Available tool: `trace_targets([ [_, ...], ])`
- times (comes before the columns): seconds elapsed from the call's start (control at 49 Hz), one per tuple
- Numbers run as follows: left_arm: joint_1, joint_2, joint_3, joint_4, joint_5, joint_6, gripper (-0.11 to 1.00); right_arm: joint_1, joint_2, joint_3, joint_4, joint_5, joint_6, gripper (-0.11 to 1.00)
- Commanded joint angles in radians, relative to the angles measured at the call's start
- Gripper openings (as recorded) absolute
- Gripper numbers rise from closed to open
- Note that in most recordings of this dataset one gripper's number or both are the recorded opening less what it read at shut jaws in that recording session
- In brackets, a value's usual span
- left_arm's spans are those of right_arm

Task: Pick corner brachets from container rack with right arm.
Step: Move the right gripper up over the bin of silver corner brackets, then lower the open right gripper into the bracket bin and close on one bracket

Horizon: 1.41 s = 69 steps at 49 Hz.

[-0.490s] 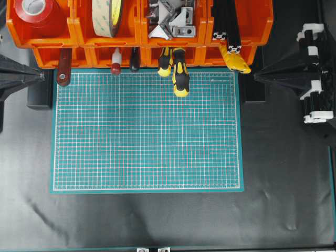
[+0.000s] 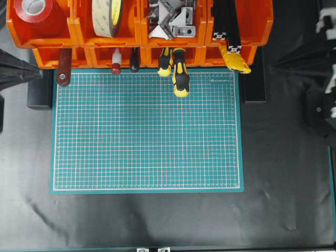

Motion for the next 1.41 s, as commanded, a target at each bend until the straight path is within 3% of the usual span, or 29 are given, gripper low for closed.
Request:
trace_targets([
  [0.0,-0.003,0.003,-0.052,0.003,0.034,0.003,0.00,-0.012,0.057,-0.163,-0.032,0.183,-0.002,0.01],
  [0.184,-0.009,0.011,-0.072,0.003,0.046,-0.005,0.00,-0.058,0.209,-0.460,-0.103,0.546,-0.005,0.01],
  [0.327,-0.014,0.026,-0.080,0.003,0.048,-0.005,0.00,-0.115,0.324,-0.618,-0.141,0.696,-0.014,0.01],
  [0.449,-0.015,0.023,-0.080,0.003,0.066,-0.005,0.00,-0.160,0.422,-0.723,-0.141,0.756,-0.051,0.01],
  [0.857,-0.015,0.002,-0.081,0.003,0.120,-0.011,0.00,-0.253,0.769,-1.074,-0.140,0.942,-0.279,0.01],
  [1.102,-0.015,-0.003,-0.081,0.003,0.138,-0.040,0.00,-0.258,0.867,-1.155,-0.138,0.989,-0.400,0.01],
  [1.143,-0.015,-0.003,-0.081,0.003,0.141,-0.044,0.00,-0.258,0.873,-1.154,-0.138,0.989,-0.403,0.04],
  [1.245,-0.017,0.000,-0.081,0.003,0.150,-0.051,0.00,-0.270,0.888,-1.150,-0.140,0.988,-0.402,0.24],
  [1.388,-0.015,0.005,-0.081,0.003,0.150,-0.051,0.00,-0.279,0.922,-1.150,-0.138,0.963,-0.402,0.67],
])
